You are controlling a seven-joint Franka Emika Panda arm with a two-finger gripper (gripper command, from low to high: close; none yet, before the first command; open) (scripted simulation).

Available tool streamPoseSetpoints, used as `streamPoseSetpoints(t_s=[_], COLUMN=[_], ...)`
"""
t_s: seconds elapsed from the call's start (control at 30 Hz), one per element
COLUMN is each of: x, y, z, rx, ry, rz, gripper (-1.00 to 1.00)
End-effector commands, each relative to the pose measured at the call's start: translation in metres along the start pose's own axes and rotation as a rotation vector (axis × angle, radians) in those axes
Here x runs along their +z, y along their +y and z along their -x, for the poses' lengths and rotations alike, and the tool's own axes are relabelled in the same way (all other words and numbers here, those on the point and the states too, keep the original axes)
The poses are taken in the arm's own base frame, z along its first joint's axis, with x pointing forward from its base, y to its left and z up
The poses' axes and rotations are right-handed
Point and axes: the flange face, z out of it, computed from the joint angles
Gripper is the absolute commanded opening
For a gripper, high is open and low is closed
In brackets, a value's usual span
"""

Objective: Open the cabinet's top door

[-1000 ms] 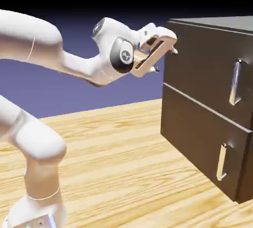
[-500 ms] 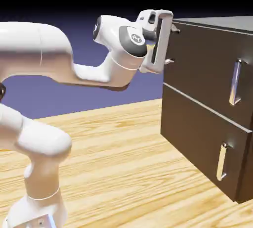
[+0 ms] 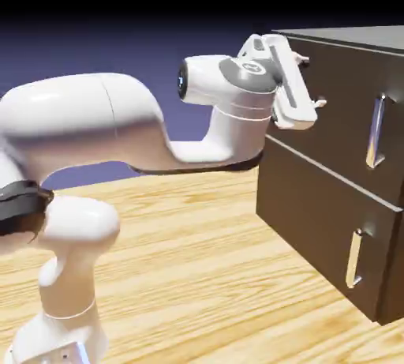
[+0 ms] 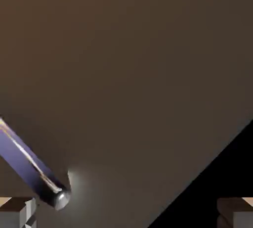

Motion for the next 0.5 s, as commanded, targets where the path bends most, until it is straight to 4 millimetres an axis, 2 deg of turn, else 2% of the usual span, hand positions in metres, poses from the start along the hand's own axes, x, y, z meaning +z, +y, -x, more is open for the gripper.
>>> streamPoseSetpoints(t_s=[0.0, 0.27, 0.47], x=[0.004, 0.045, 0.075], y=[-0.005, -0.057, -0.102], z=[0.004, 0.029, 0.04], rx=[-0.044, -0.4, -0.65], ry=[-0.003, -0.028, -0.039], rz=[0.007, 0.047, 0.061], gripper=[1.0, 1.0, 1.0])
